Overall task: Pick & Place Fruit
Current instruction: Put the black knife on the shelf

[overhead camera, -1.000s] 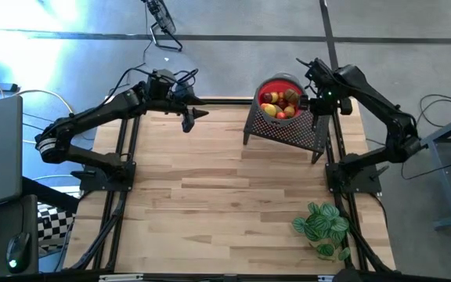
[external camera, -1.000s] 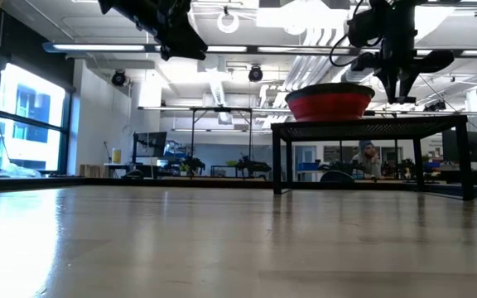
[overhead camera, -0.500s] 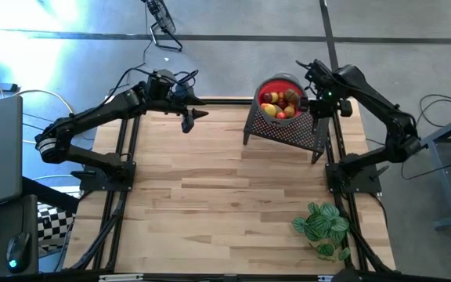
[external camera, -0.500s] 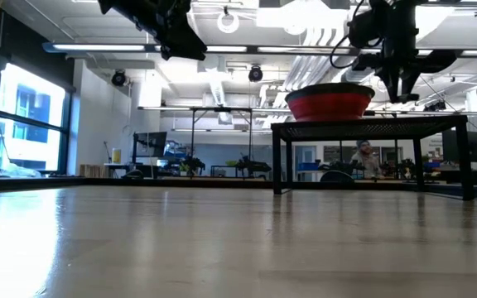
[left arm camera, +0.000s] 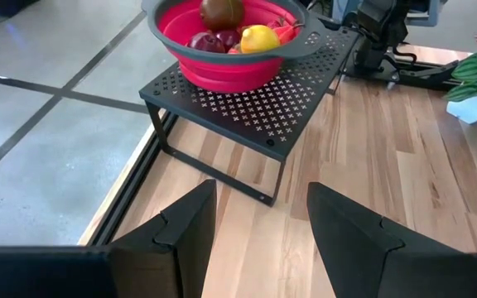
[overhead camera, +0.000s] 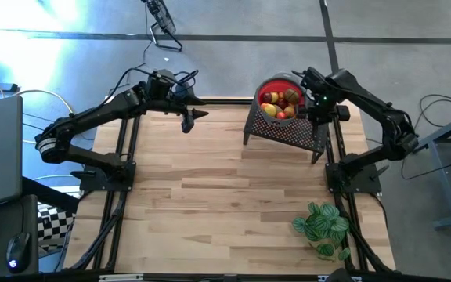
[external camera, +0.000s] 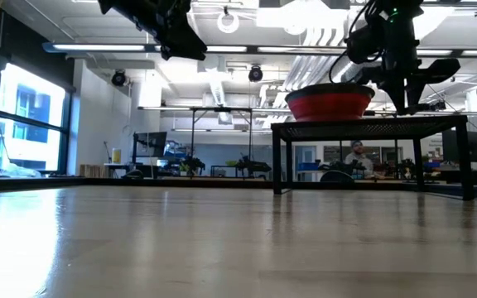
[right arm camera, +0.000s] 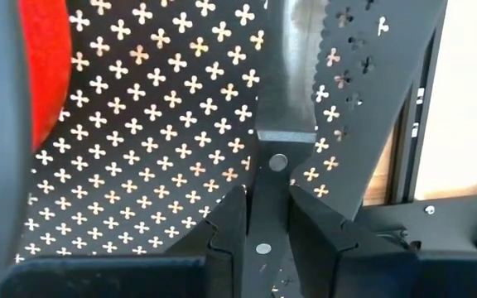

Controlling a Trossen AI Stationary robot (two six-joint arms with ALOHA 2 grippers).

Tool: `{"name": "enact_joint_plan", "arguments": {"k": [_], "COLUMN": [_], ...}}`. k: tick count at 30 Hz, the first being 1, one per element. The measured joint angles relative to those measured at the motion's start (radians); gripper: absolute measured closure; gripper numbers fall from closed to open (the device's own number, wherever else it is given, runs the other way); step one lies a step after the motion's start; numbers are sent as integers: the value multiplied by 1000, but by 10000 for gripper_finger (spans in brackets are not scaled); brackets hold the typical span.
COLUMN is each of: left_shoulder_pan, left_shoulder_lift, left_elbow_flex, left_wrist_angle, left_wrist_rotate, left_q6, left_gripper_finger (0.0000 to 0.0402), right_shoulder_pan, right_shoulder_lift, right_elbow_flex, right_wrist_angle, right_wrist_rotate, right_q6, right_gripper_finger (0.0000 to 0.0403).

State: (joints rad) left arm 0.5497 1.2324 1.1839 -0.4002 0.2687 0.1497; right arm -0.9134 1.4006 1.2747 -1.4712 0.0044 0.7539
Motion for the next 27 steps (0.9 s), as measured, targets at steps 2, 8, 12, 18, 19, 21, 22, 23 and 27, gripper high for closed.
{"name": "enact_joint_plan", "arguments": {"k": [2,8,12,18,19,21,22,23,27], "left_shoulder_pan": [0,0,0,0,0,0,0,0,0], "left_shoulder_lift": [0,0,0,0,0,0,0,0,0], "left_elbow_flex": [0,0,0,0,0,0,0,0,0], "left_wrist_angle": [0,0,0,0,0,0,0,0,0], "left_wrist_rotate": [0,0,0,0,0,0,0,0,0], "left_q6": [0,0,0,-1,-1,-1,-1,-1,-1], "left_gripper_finger": [218,218,218,218,218,218,218,218,218], "right_shoulder_pan": [0,0,0,9,11,10,11,11,23], "right_shoulder_lift": [0,0,-1,-1,-1,-1,-1,-1,-1], "right_elbow_flex": [0,0,0,0,0,0,0,0,0], "right_wrist_angle": [0,1,1,1,1,1,1,1,6], "right_wrist_rotate": [-1,-5,8,13,10,-11,-16,-15,5], "right_q6": [-8,-25,-26,-26,-25,-23,-23,-24,-23], "right_gripper_finger": [339,337,337,336,336,335,335,335,335]}}
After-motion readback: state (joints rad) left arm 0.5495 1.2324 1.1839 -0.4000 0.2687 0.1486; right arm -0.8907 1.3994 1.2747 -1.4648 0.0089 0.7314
